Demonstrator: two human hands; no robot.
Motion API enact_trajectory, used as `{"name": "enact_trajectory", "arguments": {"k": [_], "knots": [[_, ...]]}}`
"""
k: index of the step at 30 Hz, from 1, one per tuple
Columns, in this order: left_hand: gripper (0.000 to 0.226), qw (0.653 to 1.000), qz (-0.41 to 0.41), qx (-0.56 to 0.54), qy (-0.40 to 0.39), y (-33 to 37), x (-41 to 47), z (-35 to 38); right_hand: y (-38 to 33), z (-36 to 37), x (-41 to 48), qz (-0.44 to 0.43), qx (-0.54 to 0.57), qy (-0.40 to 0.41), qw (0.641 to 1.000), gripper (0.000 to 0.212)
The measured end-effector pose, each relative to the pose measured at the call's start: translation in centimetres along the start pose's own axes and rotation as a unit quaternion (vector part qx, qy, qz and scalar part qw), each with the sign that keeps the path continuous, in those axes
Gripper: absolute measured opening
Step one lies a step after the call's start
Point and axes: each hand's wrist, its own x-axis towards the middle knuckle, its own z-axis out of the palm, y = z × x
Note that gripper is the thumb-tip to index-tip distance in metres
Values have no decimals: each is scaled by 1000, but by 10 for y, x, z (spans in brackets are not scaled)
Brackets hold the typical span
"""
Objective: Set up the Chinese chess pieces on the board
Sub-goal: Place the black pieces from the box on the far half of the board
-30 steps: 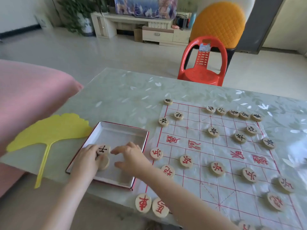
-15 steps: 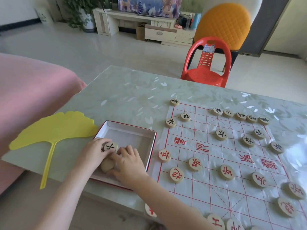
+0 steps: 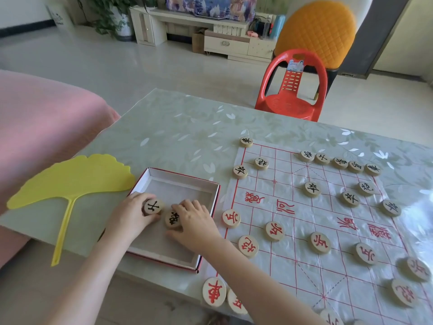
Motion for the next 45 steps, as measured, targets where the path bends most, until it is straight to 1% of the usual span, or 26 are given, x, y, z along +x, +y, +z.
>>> {"name": "enact_trajectory", "arguments": {"k": [3, 5, 8, 10, 12, 16, 19, 22, 26, 29, 33, 37, 39, 41, 45], "knots": [[41, 1000, -6, -4, 1, 5, -1, -1, 1, 0, 1, 7, 22, 11, 1000, 50], [38, 1000, -12, -20, 8, 11, -2, -4, 5, -6, -1, 37, 100, 43, 993, 48], [40, 998, 2, -56, 35, 29, -2, -6, 20, -27, -10, 99, 270, 92, 953, 50], [43, 996, 24, -78, 45, 49, -1, -5, 37, -43, -18, 106, 320, 119, 934, 52], [45, 993, 51, -97, 41, 70, 3, 1, 60, -59, -27, 111, 332, 134, 927, 55], [45, 988, 90, -122, 16, 117, 12, 25, 119, -85, -38, 150, 312, 152, 926, 60], [46, 987, 119, -111, -1, 154, 19, 52, 168, -103, -40, 182, 278, 167, 928, 60], [46, 984, 146, -105, -17, 190, 30, 81, 217, -116, -35, 214, 259, 185, 923, 61], [48, 977, 174, -113, -44, 234, 42, 118, 269, -126, -16, 234, 214, 219, 923, 62], [46, 976, 181, -110, -46, 252, 48, 141, 296, -132, 8, 253, 163, 203, 931, 61], [44, 980, 168, -92, -46, 254, 54, 155, 311, -133, 43, 285, 173, 180, 925, 60], [46, 986, 144, -78, -30, 245, 59, 158, 309, -129, 69, 261, 174, 170, 934, 58], [51, 987, 140, -77, -35, 241, 60, 159, 310, -123, 77, 260, 159, 170, 937, 56], [53, 987, 138, -75, -38, 239, 58, 159, 310, -120, 78, 270, 144, 153, 940, 56], [51, 987, 142, -68, -36, 236, 57, 158, 310, -121, 70, 271, 141, 178, 935, 63]]}}
